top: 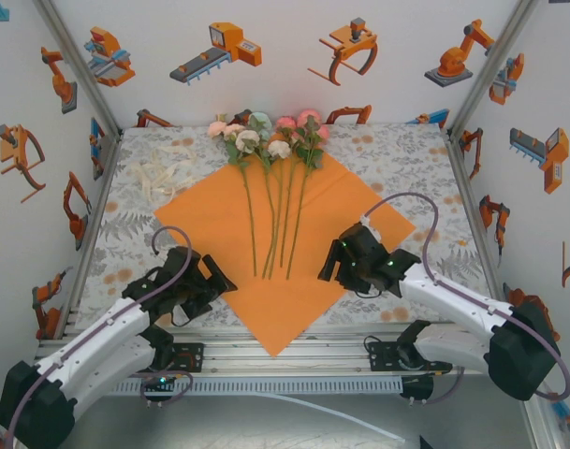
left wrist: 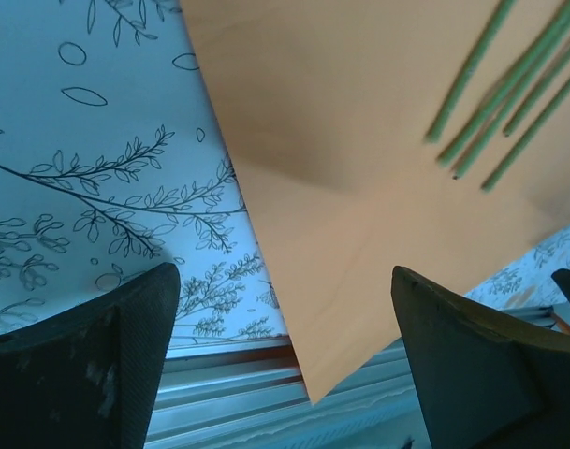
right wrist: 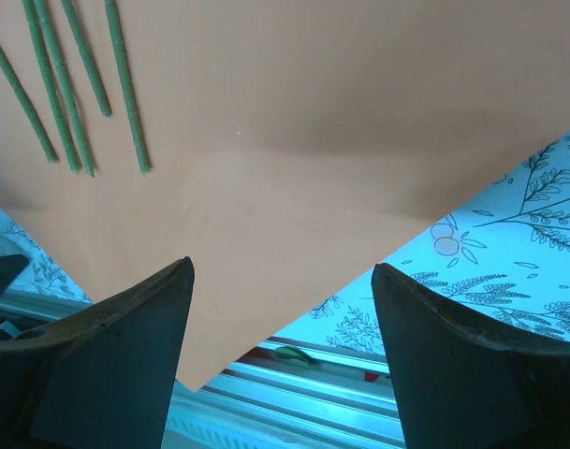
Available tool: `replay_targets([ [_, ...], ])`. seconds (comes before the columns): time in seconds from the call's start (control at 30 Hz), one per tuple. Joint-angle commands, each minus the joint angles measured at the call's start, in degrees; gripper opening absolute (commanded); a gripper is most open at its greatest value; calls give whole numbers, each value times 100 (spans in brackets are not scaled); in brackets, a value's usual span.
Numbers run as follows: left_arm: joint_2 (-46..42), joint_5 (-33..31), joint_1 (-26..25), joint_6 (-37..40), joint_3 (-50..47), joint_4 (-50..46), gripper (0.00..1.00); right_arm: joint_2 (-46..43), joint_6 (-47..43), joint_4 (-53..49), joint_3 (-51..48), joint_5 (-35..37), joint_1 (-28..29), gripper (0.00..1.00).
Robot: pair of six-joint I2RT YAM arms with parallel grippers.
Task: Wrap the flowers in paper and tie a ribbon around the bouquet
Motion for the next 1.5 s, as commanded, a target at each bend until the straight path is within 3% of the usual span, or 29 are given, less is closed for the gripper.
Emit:
replay_targets([
  [0.0,246,279,-104,-579,-158,821,84,47,499,60,-89,-51,61,70],
  [0.2,966,653,-183,-571,-198,1608,82,337,871,112,-267,-197,69,71],
  [0.4,1516,1338,-270,-703,82,2396,80,44,1166,-60,-461,-196,69,72],
  [0.63,1700,1380,-791,-627,749,2167,83,-532,1596,-262,-788,-287,78,73],
  [0.97,1848,1466,-807,-601,858,2401,81,-775,2031,284,-1181,-397,87,72],
  [1.1,1934,1555,-815,-366,890,2413,81,-830,2282,248,-945,-141,86,58],
  [1.2,1760,1325,-815,43,995,2017,83,-746,2704,506,-864,0,87,33],
  [1.27,1563,1155,-817,663,1206,1588,90,-585,2973,673,-798,30,87,11],
  [1.4,1131,884,-830,2291,1806,447,100,-356,3332,585,-603,260,78,3],
  [1.47,972,806,-872,3085,2083,-45,97,-280,3626,570,-573,421,31,2],
])
